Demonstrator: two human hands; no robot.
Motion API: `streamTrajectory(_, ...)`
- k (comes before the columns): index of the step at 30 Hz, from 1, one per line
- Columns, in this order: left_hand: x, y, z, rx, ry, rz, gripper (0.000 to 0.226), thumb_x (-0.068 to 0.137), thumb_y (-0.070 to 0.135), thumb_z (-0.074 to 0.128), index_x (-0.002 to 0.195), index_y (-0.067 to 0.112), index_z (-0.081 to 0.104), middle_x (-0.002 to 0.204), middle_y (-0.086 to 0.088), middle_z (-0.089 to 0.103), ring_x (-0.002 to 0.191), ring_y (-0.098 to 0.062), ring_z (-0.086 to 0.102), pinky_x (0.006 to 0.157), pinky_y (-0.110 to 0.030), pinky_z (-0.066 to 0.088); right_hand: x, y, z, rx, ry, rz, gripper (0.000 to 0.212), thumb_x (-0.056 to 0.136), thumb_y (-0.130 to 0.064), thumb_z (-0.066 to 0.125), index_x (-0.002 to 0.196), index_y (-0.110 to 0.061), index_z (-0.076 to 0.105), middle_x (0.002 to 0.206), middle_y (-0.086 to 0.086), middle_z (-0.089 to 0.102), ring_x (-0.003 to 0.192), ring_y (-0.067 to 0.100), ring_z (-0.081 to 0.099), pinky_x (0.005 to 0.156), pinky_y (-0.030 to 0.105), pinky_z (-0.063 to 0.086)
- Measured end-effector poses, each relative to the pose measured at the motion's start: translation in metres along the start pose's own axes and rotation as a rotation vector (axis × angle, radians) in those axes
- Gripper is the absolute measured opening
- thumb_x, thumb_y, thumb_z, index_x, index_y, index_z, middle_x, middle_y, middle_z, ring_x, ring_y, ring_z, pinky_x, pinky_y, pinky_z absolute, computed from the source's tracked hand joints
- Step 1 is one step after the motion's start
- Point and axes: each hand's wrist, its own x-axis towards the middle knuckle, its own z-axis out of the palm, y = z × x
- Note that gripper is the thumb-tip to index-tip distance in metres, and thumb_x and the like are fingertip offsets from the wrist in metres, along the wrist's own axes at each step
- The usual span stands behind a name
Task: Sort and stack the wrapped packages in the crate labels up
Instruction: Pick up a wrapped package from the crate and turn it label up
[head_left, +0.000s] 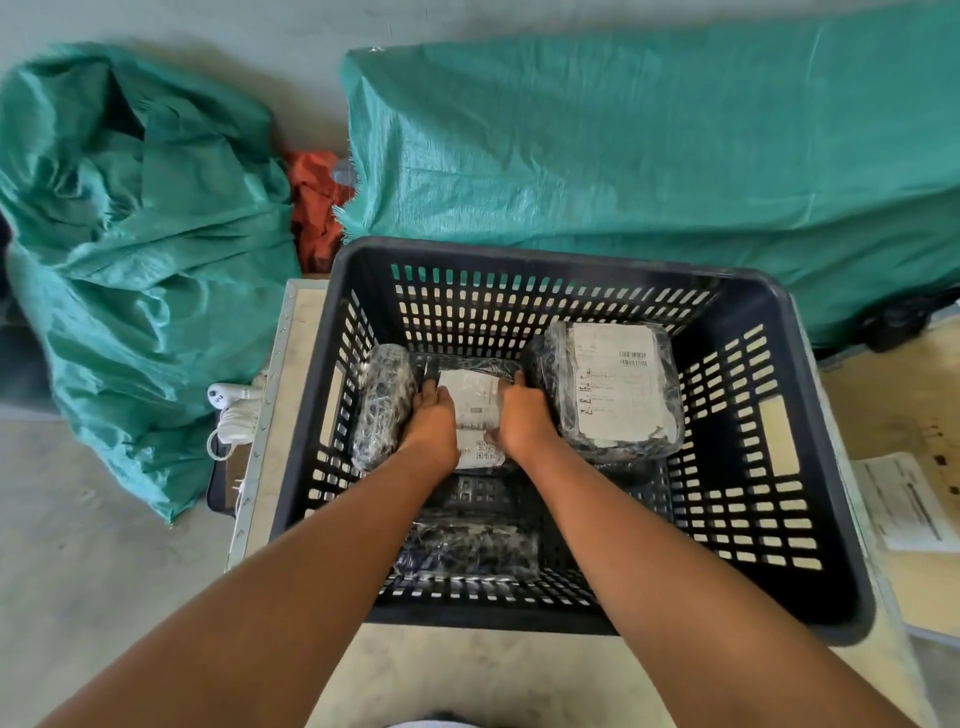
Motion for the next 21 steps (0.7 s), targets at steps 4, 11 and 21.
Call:
streamTrajectory(4,-0.013,0.003,-0.009,-0.103,-0.014,0.008,0.100,0.089,0.005,0.073,0.160,0.001,0.003,0.168,-0.020,-0.005,0.153,-0.032,0.015,0.122,-0.036,0.025,-0.013,-0.003,-0.004,0.026,0.021,-0.043,0.056,0.090,0.001,0.073,0.142,0.003,0.049,0.152,0.023,0.043,0.119,0.034,0.062,0.095,0.031,0.051)
streamTrajectory(11,-0.055,0.001,-0.063,-0.226,0.059,0.170,0.089,0.092,0.020,0.073,0.161,0.014,0.018,0.169,-0.018,-0.001,0.151,-0.036,0.023,0.118,-0.038,0.027,-0.029,0.003,-0.017,0.277,0.011,-0.072,0.053,0.087,-0.006,0.076,0.137,-0.010,0.062,0.131,0.010,0.067,0.123,0.027,0.062,0.097,0.023,0.044)
streamTrajectory(21,-0.129,-0.072,-0.130,-0.409,0.515,0.231,0.058,0.094,0.027,0.068,0.149,0.031,0.049,0.168,-0.011,0.016,0.154,-0.037,0.009,0.119,-0.053,0.023,-0.057,-0.048,-0.012,0.522,-0.019,-0.273,0.058,0.097,-0.023,0.069,0.151,-0.022,0.047,0.149,0.013,0.053,0.138,0.026,0.050,0.105,0.040,0.049)
